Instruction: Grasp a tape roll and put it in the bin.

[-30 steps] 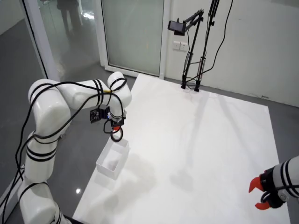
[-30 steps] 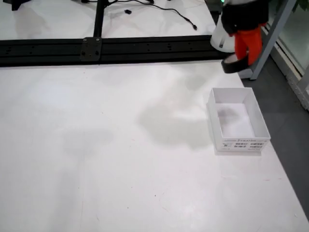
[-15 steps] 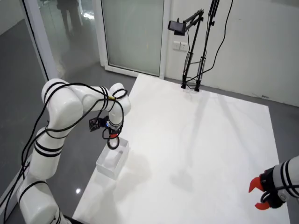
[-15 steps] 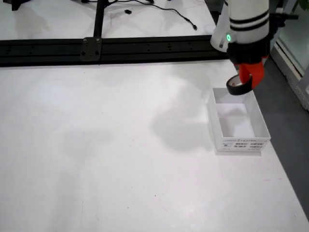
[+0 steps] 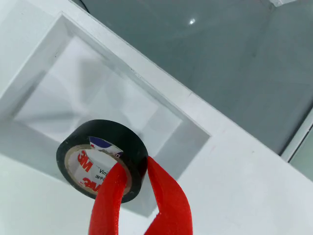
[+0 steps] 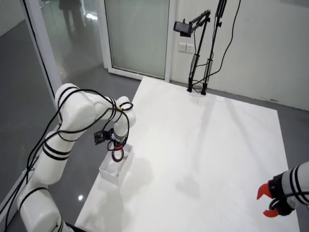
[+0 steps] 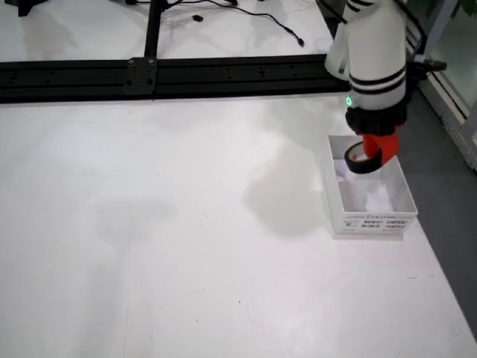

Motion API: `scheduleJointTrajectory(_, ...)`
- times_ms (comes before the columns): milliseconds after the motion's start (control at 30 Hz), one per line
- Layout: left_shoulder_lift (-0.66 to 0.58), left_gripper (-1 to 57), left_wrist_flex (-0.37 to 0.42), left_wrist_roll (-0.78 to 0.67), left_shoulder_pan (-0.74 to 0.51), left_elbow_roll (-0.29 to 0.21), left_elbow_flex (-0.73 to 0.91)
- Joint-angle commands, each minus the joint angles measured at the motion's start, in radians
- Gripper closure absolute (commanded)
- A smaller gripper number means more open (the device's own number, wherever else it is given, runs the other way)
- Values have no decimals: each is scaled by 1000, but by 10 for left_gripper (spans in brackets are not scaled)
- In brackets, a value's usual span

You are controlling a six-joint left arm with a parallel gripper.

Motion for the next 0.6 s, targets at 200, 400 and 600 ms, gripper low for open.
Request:
scheduleJointTrajectory(200,86,394,-91,-32,15,14,7)
scheduleJointTrajectory(400,86,349,-94,-32,11,11,7)
scheduleJointTrajectory(600,86,352,-89,-32,-9,7,5)
